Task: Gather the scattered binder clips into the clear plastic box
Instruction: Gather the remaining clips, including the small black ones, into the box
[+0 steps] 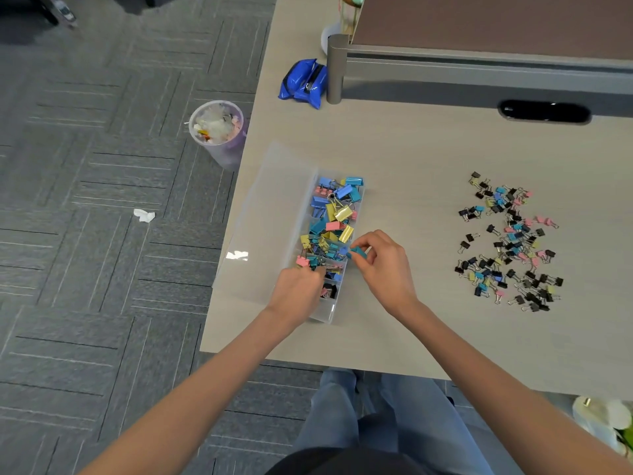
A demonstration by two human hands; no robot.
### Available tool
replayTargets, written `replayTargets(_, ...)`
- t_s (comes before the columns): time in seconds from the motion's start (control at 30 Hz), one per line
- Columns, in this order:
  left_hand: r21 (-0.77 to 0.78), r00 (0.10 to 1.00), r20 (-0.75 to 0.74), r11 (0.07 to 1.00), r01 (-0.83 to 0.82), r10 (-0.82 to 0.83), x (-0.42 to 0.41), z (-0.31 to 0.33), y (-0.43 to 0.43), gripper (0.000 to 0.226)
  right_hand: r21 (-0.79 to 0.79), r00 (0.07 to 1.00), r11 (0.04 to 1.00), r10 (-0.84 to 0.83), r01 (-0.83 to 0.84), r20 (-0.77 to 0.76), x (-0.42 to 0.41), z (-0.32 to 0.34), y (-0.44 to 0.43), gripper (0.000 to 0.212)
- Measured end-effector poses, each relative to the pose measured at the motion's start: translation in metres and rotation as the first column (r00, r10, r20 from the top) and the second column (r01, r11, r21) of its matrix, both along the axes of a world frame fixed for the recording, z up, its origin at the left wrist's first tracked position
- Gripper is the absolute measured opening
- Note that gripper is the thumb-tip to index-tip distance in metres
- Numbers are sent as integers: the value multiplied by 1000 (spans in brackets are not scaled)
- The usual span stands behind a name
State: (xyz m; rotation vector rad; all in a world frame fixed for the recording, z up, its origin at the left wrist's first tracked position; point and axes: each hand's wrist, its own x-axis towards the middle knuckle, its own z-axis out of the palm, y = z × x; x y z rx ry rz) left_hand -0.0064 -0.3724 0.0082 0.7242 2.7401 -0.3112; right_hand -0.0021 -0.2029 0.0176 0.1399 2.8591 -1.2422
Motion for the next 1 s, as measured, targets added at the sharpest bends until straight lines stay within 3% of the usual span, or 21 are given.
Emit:
replayTargets(0.2, 84, 1000, -11, 996, 11, -10, 2, -2, -2, 18, -19, 1000, 1000, 15, -15, -10, -2, 0, 4, 7)
replayTargets(0.3, 219, 1000, -22, 976, 10, -6, 1, -2, -6, 18, -38, 999, 999, 32, -32, -6, -2, -1, 4, 6)
replayTargets(0.43, 454, 991, -1, 884, -116, 130, 4, 0, -11, 9, -56, 998, 996, 64, -63, 17, 0, -2, -2, 6)
replayTargets(0.77, 498, 960, 126, 821, -279, 250, 10, 16, -45, 14, -73, 985, 983, 172, -170, 23, 5, -5, -25, 9)
replayTargets(1.0, 448, 942, 157, 829, -336, 297, 15, 12, -51, 18, 123, 973, 967, 216, -224, 81, 9, -12, -29, 19)
